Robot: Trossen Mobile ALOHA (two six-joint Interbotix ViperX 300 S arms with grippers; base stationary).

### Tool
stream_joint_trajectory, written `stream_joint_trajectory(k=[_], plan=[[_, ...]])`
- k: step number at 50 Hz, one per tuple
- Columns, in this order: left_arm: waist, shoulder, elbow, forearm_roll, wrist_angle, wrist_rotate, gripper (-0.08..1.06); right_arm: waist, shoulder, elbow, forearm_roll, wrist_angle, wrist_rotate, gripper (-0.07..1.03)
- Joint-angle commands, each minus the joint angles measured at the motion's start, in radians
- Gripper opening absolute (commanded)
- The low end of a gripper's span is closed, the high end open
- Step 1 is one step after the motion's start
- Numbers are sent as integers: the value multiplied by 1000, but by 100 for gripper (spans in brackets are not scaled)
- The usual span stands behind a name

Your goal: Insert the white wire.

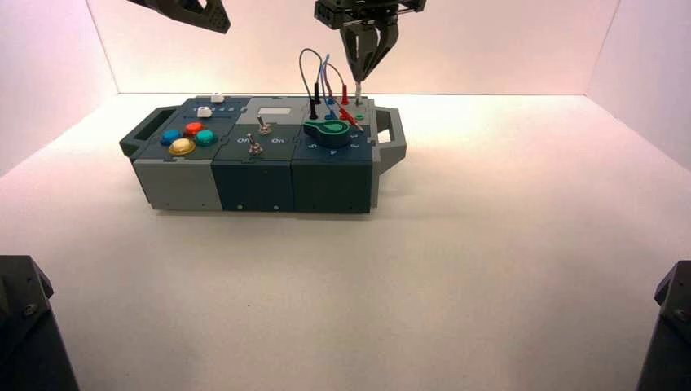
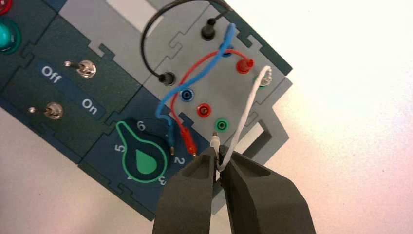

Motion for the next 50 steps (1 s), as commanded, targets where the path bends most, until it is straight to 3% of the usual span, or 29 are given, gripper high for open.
stream_joint_trajectory(k=[1,50], plan=[[3,-3,-12,2,-6,5,53,-6,-34,-18,-5,-3,-2,-2],[3,-6,-12,2,-5,5,53,-9,18,-32,-5,-15,-2,-2]])
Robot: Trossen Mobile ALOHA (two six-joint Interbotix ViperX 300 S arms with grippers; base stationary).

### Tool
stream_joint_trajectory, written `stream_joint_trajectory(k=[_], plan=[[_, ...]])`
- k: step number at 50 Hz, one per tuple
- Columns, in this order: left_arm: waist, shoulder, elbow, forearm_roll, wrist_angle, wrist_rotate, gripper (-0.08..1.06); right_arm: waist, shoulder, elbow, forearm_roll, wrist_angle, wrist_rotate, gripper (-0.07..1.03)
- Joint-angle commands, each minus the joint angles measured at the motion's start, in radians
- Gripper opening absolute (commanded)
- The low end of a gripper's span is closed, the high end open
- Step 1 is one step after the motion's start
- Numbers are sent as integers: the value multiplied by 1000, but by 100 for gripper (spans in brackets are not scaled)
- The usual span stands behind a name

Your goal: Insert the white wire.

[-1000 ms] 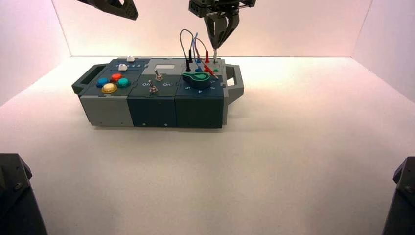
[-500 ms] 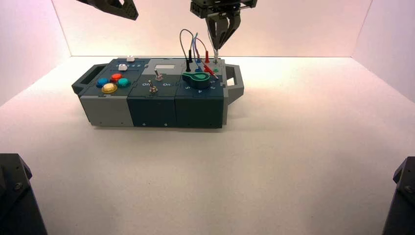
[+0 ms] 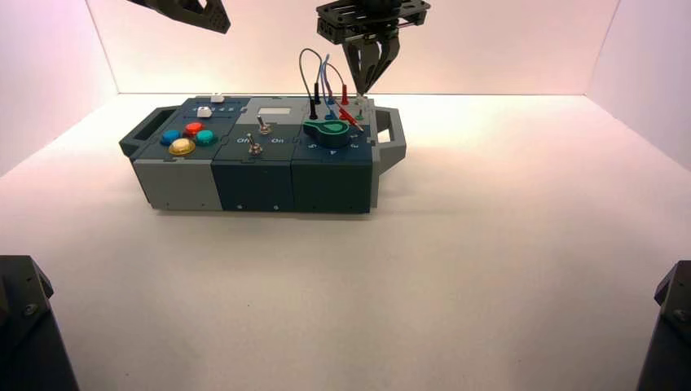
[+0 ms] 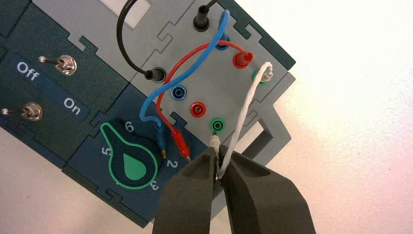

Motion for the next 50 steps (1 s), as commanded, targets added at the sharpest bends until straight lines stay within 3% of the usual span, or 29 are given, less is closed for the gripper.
stream_joint_trajectory(k=[1,50], plan=[[3,-6,-12,2,-6,6,53,-2,-21,-32,-2,-11,-2,-2],[3,-9,-12,2,-6,6,53,-20,-2,-40,-2,-9,-2,-2]])
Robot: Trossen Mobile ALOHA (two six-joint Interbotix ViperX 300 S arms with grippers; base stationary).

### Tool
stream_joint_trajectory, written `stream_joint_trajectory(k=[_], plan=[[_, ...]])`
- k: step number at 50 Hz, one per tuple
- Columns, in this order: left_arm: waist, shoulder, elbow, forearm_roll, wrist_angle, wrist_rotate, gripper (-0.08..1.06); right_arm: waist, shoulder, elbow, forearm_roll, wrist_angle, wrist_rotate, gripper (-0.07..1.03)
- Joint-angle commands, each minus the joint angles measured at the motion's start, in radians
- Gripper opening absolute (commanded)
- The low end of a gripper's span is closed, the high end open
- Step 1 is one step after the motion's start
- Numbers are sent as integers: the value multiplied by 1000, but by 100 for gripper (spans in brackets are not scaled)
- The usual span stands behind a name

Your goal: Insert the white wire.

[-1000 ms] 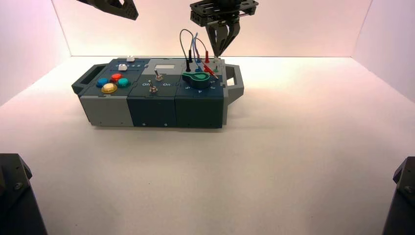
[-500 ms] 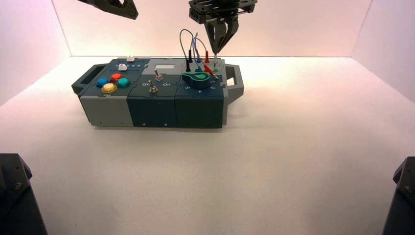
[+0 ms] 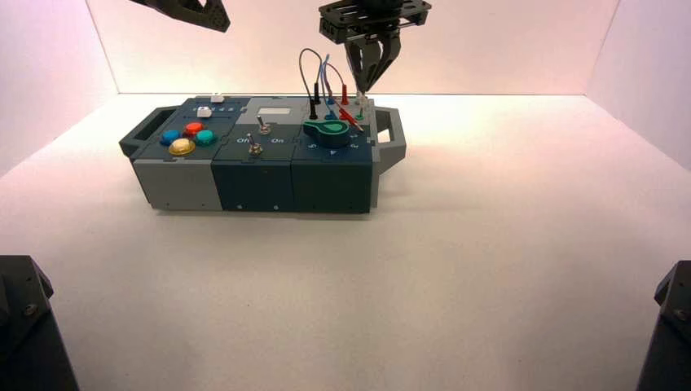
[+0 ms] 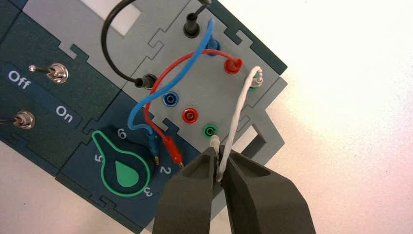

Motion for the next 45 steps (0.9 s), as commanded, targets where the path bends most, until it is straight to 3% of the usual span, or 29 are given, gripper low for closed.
stream_joint_trajectory(k=[1,45], plan=[[3,-6,-12,2,-6,5,53,-6,-15,-26,0,-5,-2,-2],[3,-5,-8,2,-6,5,53,0,-9,-51,25,18,0,-2]])
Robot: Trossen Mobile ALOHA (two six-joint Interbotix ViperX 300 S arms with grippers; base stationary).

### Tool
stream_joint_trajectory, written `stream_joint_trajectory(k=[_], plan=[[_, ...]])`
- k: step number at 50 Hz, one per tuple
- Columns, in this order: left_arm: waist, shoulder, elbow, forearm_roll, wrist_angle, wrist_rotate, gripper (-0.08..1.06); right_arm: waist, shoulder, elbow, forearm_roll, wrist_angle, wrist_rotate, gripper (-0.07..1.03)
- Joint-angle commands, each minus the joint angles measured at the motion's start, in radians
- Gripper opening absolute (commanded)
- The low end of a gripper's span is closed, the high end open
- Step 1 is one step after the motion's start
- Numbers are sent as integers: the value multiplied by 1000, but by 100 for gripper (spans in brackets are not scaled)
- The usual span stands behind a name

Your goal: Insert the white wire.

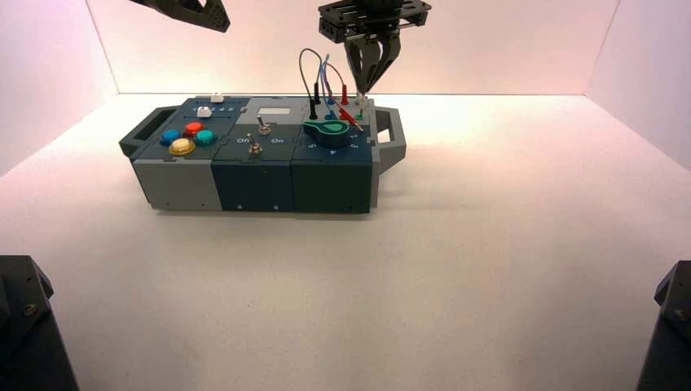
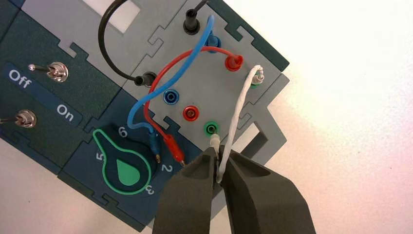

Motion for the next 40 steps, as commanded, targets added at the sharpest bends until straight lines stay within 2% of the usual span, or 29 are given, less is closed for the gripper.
stream_joint_trajectory(k=[1,14,40], plan=[[3,-6,-8,3,-6,5,53,0,-15,-38,9,-3,0,-2],[3,-9,-9,3,-6,6,53,5,-12,-64,18,23,0,-2],[3,-9,-9,3,-6,5,53,5,-11,-58,14,41,0,-2]])
